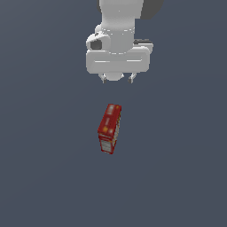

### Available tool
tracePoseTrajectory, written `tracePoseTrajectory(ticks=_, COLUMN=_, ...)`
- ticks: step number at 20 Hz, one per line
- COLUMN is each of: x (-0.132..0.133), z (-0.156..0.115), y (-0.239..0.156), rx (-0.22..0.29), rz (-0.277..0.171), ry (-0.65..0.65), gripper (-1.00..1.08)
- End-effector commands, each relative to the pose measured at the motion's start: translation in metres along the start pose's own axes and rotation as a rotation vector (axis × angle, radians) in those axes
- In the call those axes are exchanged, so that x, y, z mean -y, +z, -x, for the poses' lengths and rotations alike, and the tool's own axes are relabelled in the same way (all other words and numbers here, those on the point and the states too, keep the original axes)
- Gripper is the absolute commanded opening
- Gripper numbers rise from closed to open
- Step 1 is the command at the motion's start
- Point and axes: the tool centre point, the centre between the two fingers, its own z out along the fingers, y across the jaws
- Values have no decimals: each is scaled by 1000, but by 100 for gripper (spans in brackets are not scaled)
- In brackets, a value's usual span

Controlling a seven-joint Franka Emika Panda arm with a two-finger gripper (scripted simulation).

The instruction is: Pick up the object and move it to a goal position.

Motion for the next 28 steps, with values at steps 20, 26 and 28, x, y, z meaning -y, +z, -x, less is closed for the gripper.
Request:
tracePoseTrajectory(ticks=20, x=19, z=-6, y=8, rx=4, rz=-32, ry=-1, gripper=100)
tracePoseTrajectory(ticks=26, x=6, z=-22, y=32, rx=18, rz=-21, ry=69, gripper=100)
tracePoseTrajectory(ticks=28, x=0, z=-29, y=44, rx=25, rz=-15, ry=101, gripper=100)
